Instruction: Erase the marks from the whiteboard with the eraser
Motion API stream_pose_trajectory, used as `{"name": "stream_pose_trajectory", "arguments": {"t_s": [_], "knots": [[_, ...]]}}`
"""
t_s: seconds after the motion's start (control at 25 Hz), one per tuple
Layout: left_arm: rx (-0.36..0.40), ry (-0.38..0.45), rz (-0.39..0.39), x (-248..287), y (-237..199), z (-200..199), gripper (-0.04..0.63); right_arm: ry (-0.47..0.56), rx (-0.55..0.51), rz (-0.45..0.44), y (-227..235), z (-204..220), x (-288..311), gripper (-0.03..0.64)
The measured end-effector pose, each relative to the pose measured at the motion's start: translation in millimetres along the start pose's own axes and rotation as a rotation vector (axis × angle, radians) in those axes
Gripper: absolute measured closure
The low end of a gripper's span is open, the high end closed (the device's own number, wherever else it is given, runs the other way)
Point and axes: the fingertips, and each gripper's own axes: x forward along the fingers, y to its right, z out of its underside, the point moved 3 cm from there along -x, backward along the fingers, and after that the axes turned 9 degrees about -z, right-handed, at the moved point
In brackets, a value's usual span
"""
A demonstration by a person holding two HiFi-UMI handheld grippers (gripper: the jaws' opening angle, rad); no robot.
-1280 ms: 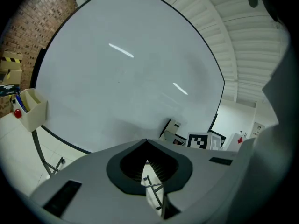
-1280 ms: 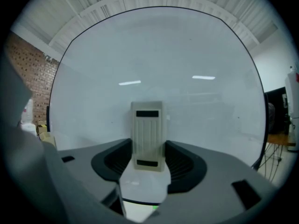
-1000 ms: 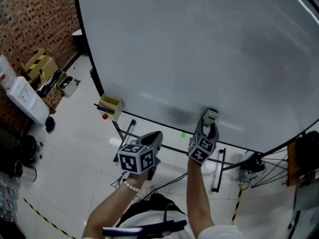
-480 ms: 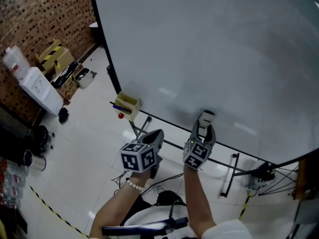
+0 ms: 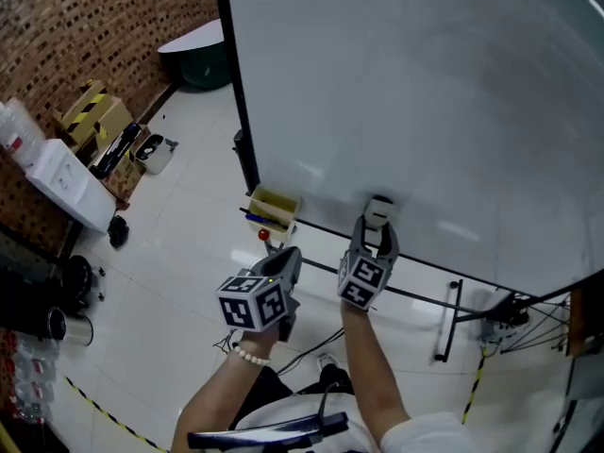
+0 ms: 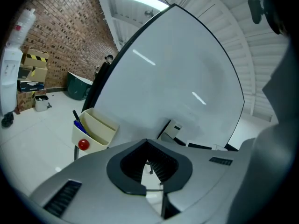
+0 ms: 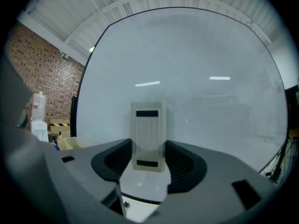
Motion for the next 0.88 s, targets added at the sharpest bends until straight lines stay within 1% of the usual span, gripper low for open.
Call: {"name": "stream_pose_trajectory", "arguments": {"t_s": [0.16, 0.4, 0.64, 0.88], "knots": [[0.012, -0.020, 0.020, -13.8, -45.6, -20.8, 0.607, -0.010, 0.018, 0.005, -50.8, -3.7, 22.1, 0.363], [0.002, -0.026, 0.036, -36.4, -106.1, -44.9, 0.606, -0.016, 0.043, 0.018, -111.6, -3.4, 48.5, 0.363], [-0.009, -0.034, 0.041, -53.2, -156.3, -57.1, 0.607, -0.036, 0.002, -0.007, -173.8, 3.2, 68.0, 0.364], [-0.017, -0.039, 0.033, -67.8, -197.8, -64.0, 0.606, -0.041, -0.010, -0.019, -218.6, 8.9, 80.4, 0.363]]}}
